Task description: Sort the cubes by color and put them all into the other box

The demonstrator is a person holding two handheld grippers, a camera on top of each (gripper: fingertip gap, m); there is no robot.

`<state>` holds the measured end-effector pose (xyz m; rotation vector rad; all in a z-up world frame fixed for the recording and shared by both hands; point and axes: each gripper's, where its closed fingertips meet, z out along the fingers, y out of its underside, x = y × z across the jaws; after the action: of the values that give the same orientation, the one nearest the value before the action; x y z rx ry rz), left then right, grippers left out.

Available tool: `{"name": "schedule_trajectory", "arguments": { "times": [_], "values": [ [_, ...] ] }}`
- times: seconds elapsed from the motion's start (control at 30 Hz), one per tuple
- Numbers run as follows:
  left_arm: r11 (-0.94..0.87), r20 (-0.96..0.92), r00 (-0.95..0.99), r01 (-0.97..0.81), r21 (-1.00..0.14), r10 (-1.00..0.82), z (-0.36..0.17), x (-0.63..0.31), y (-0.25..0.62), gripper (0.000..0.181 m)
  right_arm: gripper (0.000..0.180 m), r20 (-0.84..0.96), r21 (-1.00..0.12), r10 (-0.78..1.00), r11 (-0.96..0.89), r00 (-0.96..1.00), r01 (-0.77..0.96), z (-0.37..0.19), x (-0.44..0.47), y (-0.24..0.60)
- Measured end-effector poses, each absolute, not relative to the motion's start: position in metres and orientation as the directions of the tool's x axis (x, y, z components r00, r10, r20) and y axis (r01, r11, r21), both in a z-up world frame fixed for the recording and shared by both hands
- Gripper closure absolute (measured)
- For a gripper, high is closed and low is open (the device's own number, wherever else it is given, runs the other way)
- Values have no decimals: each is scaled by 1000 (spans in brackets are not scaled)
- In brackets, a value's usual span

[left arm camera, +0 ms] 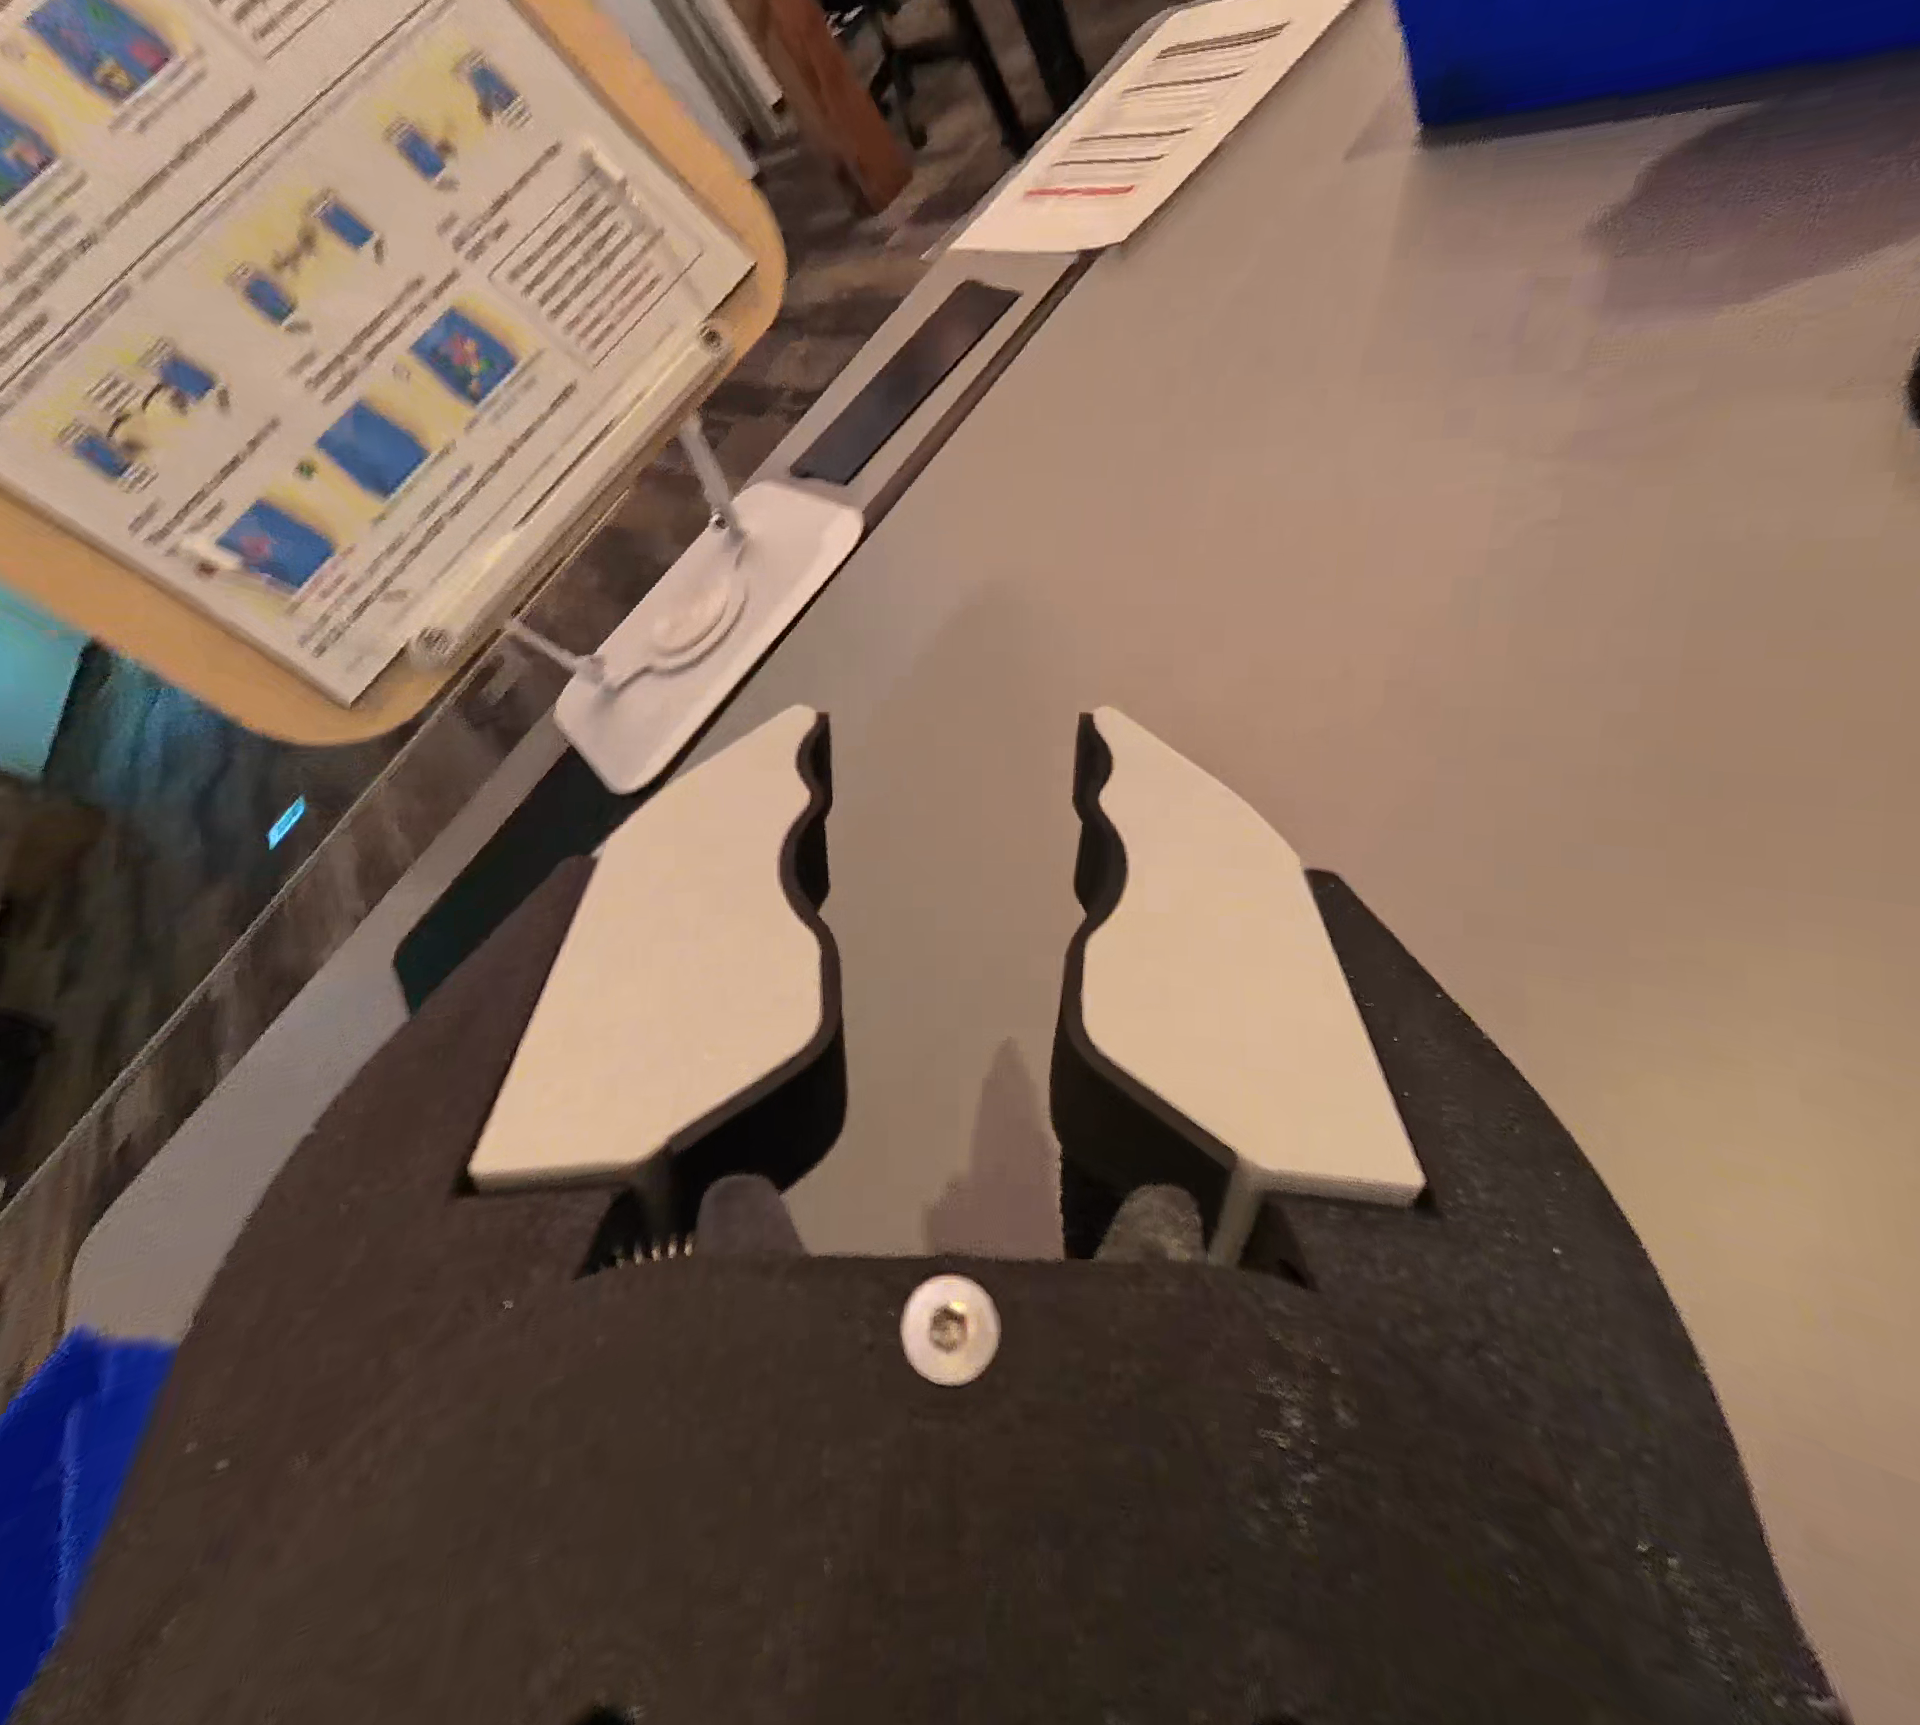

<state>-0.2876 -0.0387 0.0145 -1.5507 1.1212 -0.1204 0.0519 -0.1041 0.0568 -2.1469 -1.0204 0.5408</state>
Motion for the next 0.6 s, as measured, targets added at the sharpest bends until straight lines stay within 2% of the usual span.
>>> {"name": "schedule_trajectory", "arguments": {
  "times": [0.07, 0.2, 0.3, 0.47, 0.6],
  "values": [
    [69, -444, 599, -543, -837, -667, 18, -301, -37, 139, 158, -102, -653, 777, -523, 621, 548, 19, 107, -122],
    [8, -381, 693, -476, -880, -612, 33, -313, -26, 141, 158, -136, -464, 831, -535, 540, 706, -54, 172, -150],
    [-6, -377, 725, -465, -885, -576, 45, -310, -17, 143, 158, -191, -366, 890, -456, 414, 811, -88, 181, -159],
    [5, -422, 719, -503, -864, -552, 56, -292, -18, 145, 158, -257, -315, 952, -245, 166, 917, -112, 168, -176],
    [-2, -454, 701, -545, -838, -550, 53, -283, -24, 145, 158, -260, -319, 958, -201, 118, 926, -121, 159, -177]
  ]
}}
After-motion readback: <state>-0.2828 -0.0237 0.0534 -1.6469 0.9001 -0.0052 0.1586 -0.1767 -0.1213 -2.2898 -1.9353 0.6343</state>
